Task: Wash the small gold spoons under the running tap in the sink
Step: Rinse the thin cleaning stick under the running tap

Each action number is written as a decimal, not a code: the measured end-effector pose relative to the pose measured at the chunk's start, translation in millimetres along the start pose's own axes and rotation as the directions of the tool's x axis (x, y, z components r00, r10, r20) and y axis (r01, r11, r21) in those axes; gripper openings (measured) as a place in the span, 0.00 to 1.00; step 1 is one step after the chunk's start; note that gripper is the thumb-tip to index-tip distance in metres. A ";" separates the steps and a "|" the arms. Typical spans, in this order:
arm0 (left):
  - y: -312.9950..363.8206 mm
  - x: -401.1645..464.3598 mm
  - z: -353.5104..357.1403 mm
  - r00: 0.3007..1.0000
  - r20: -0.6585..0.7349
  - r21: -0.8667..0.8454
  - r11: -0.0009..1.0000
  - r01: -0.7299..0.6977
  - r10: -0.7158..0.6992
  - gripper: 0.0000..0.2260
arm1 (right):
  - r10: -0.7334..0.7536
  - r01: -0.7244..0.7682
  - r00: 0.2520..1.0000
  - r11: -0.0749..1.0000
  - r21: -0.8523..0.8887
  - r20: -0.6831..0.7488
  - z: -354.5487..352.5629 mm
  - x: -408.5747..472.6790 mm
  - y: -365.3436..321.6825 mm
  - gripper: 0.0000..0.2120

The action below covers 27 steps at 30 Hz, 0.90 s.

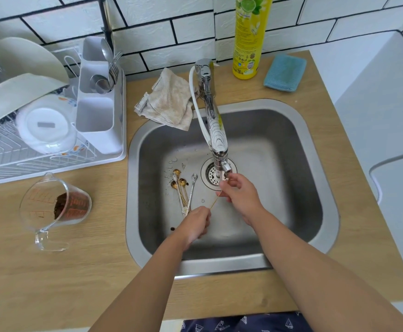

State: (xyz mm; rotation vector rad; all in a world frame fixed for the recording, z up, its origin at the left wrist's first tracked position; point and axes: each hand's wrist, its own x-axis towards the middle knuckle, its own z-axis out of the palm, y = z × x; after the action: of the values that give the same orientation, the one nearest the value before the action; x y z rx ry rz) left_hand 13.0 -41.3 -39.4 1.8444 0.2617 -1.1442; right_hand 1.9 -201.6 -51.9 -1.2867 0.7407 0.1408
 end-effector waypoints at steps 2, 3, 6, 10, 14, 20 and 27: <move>0.0 -0.6 -2.8 0.997 0.005 0.041 0.996 0.079 -0.079 0.14 | -0.010 0.011 0.998 1.000 -0.021 0.062 0.9 -1.4 1.9 0.07; -0.9 -0.8 -4.3 0.994 0.005 0.059 0.993 0.105 -0.106 0.17 | -0.011 0.014 0.995 1.000 -0.026 0.101 1.7 -2.9 2.3 0.07; -2.7 -1.1 -8.2 0.994 -0.012 0.094 0.989 0.114 -0.113 0.24 | -0.005 0.011 0.988 0.999 -0.040 0.157 3.9 -5.7 -0.2 0.06; -1.9 0.7 -10.3 0.995 -0.035 0.077 0.992 0.096 -0.094 0.26 | 0.025 -0.033 0.988 0.998 0.050 0.152 5.4 -3.2 -1.6 0.12; -2.7 2.1 -10.4 0.991 -0.018 0.007 0.992 0.130 -0.129 0.25 | 0.020 -0.043 0.987 0.989 0.140 0.158 2.3 -0.8 -2.1 0.07; -4.9 8.1 -5.3 0.995 -0.100 0.148 0.989 0.006 0.008 0.17 | 0.015 -0.026 0.996 0.991 0.132 0.084 5.4 4.3 3.8 0.05; -6.4 10.6 -1.2 0.987 -0.067 -0.187 0.970 -0.156 0.146 0.06 | -0.015 0.009 1.000 0.922 0.388 0.011 -3.7 7.2 -7.9 0.13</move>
State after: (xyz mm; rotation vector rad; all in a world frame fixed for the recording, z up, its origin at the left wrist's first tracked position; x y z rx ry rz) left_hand 15.7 -39.6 -51.3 1.6949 0.2483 -0.9334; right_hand 9.7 -209.5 -49.8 -0.9096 0.7074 -0.0095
